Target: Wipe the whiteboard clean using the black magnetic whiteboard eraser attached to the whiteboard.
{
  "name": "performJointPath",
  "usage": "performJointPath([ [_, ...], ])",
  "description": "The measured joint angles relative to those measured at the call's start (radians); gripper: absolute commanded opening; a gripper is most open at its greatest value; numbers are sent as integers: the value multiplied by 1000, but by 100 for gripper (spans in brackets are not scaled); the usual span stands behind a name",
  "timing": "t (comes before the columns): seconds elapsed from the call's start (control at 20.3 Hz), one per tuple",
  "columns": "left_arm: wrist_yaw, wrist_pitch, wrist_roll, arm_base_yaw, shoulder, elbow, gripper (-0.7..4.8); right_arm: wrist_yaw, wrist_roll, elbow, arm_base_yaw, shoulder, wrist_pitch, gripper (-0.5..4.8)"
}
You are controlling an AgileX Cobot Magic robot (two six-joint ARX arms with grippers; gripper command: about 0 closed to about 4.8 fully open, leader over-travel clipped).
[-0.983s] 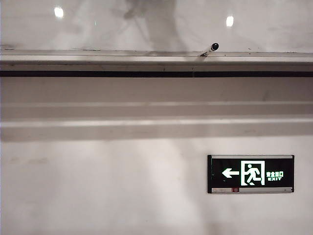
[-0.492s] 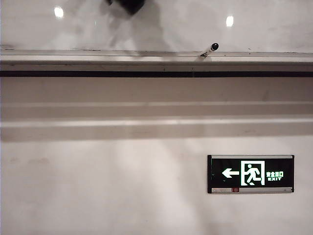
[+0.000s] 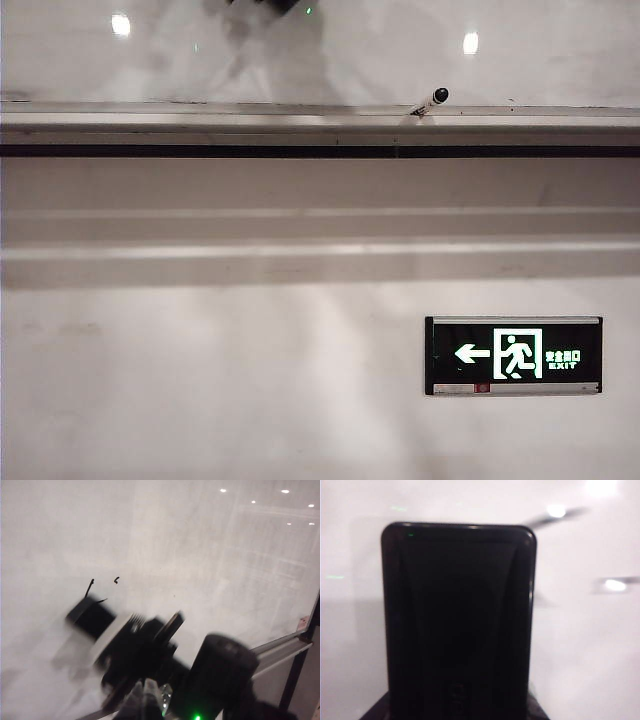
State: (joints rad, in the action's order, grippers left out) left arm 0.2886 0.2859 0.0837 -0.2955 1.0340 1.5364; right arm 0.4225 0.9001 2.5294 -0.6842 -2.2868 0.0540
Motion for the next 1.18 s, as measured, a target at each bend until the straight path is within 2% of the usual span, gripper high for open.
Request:
performJointPath([
  [0.34,4,2,0,0,-2,0,-5,90,17,129,64,16,27,0],
  [0.39,5,3,0,0,-2,0,-5,90,17,129,65,17,31,56],
  [0.44,5,3,0,0,-2,0,-5,84,17,129,65,17,30,173],
  [0.49,5,3,0,0,-2,0,-5,76,17,129,60,17,26,405],
  [0.54,5,3,0,0,-2,0,-5,60,19,129,52,17,21,479],
  [0.79,7,3,0,0,-3,0,-5,-16,20,127,-21,60,-31,479],
  [0.93,7,1,0,0,-3,0,-5,26,14,128,-13,121,-69,479],
  [1.03,7,-24,3,0,3,0,-5,53,14,126,-19,164,-73,232],
  [1.08,7,-45,14,0,10,0,-5,72,12,126,-19,185,-64,6],
  [1.18,7,-122,96,0,43,3,-5,176,38,126,-17,264,-17,-1],
])
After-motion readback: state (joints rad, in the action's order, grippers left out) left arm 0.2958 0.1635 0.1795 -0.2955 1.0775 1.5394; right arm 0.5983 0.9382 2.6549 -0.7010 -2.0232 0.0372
